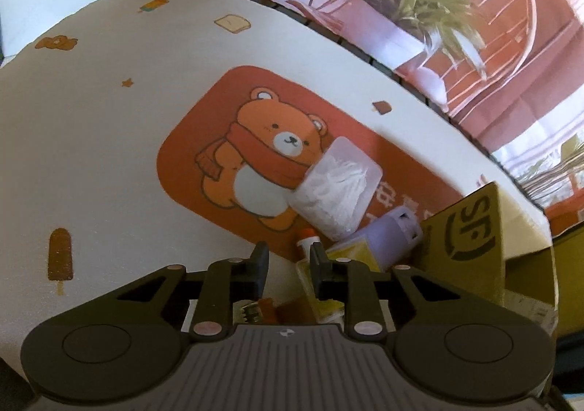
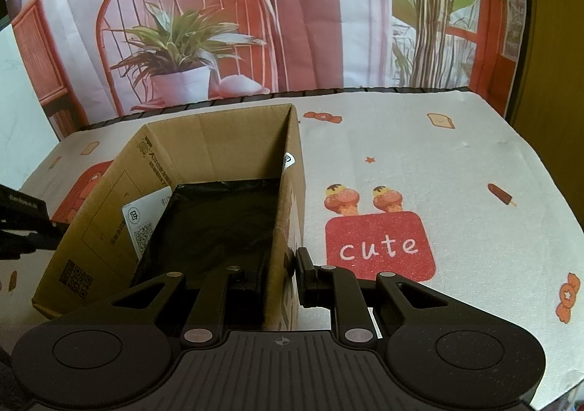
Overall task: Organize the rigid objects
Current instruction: 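Grasp the yellow card in its clear case with the left gripper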
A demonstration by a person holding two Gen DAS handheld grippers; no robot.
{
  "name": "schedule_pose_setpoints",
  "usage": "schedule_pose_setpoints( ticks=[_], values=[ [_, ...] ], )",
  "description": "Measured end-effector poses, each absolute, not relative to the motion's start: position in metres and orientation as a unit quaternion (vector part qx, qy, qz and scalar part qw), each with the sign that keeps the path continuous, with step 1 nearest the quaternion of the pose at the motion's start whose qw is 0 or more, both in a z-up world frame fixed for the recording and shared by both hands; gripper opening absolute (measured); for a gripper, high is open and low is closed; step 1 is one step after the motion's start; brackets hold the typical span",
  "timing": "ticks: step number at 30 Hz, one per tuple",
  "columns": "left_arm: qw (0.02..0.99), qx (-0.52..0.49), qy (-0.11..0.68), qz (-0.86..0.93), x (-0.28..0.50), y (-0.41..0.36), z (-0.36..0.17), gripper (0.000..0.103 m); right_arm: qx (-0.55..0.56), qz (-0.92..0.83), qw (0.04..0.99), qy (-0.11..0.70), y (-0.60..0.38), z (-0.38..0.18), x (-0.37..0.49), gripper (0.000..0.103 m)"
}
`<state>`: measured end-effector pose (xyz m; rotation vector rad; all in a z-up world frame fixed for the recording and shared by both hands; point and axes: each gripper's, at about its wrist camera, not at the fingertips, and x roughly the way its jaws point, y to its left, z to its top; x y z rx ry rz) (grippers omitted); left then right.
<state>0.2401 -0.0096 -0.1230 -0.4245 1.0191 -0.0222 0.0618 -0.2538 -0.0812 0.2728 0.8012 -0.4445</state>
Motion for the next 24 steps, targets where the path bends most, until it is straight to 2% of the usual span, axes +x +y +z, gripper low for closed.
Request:
schedule_pose_setpoints(
  ticks=[1, 3, 5, 11, 18, 24],
  values=[
    [0.85, -0.207, 0.485, -0.016, 0.241, -0.01, -0.121, 0.035, 0.131, -0.214, 0.888, 0.386, -0.254, -0.081, 0.062, 0.017],
    [0.843, -0.222, 0.489, -0.024, 0.242, -0.013, -0.119, 0.058, 0.131, -0.214, 0.888, 0.385, -0.254, -0.081, 0.062, 0.017],
    [0.835, -0.245, 0.493, -0.023, 0.244, -0.015, -0.119, 0.065, 0.131, -0.214, 0.888, 0.385, -0.254, -0.081, 0.062, 0.017],
    [0.806, -0.294, 0.513, -0.021, 0.252, -0.026, -0.13, 0.065, 0.131, -0.213, 0.888, 0.385, -0.254, -0.08, 0.061, 0.017],
    [0.805, -0.284, 0.52, -0.012, 0.255, -0.037, -0.131, 0.074, 0.131, -0.213, 0.888, 0.385, -0.253, -0.08, 0.061, 0.018],
    [0.812, -0.262, 0.522, -0.005, 0.259, -0.046, -0.132, 0.074, 0.131, -0.212, 0.889, 0.385, -0.252, -0.08, 0.062, 0.019]
  ],
)
